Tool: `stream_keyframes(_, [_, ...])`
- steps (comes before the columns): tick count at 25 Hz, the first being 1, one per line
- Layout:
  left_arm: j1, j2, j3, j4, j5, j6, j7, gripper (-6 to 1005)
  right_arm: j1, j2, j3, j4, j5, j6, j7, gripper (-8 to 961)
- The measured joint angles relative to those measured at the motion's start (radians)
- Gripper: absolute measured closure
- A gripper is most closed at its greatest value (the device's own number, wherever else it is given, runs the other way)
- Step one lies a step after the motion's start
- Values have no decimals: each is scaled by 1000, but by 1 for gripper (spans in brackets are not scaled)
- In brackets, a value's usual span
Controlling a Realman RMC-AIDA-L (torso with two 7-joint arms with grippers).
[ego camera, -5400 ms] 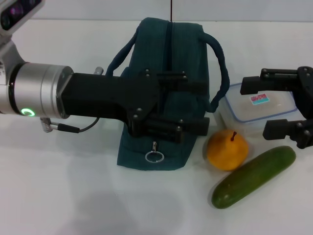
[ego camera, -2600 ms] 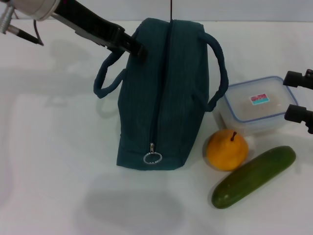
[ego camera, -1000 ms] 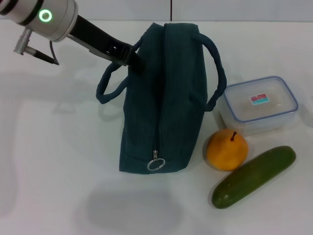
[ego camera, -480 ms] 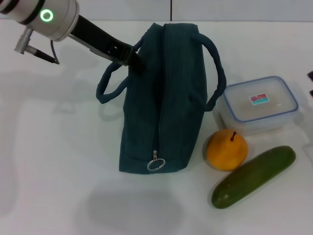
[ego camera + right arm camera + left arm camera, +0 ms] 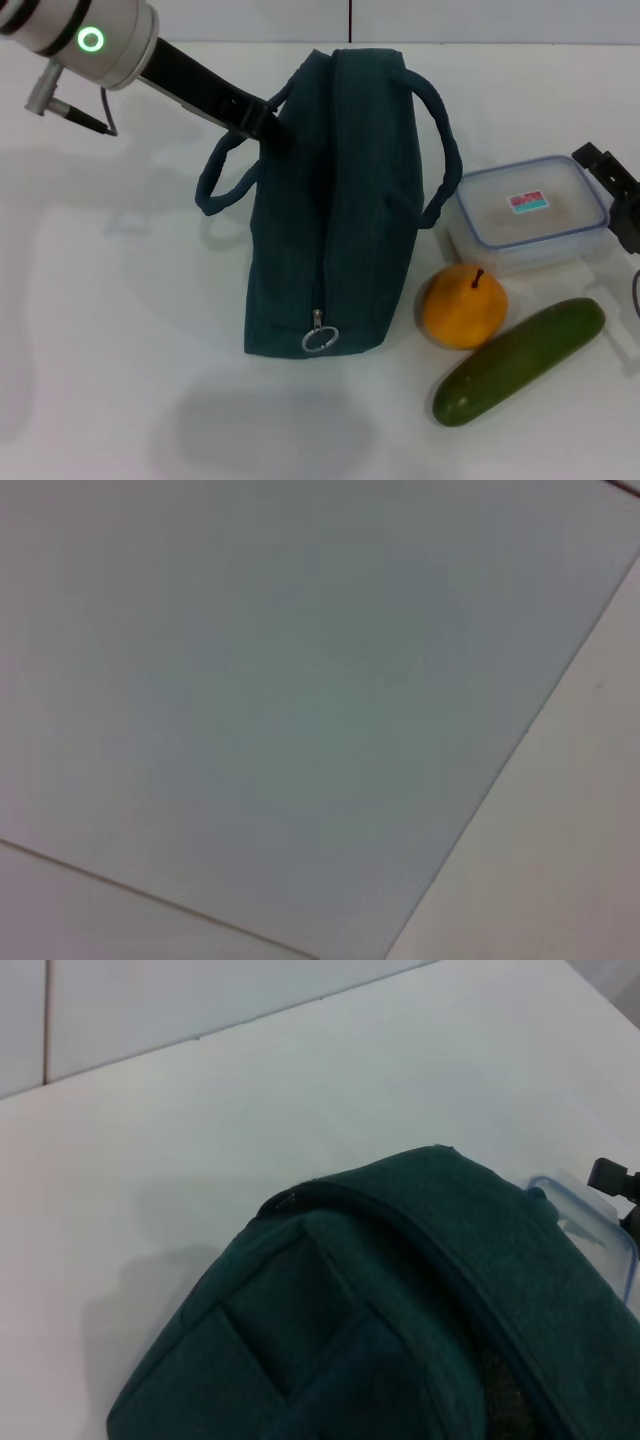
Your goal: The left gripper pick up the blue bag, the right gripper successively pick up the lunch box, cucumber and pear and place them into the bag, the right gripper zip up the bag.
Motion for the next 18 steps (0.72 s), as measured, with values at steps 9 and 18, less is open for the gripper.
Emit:
stream_keyframes(9, [15, 0, 0, 2, -1, -1, 3, 963, -16, -1, 1, -1, -1, -25, -3, 171])
stream_keyframes(18, [15, -2, 0, 0, 0, -1, 1, 963, -26, -1, -1, -1, -10, -38, -6, 312])
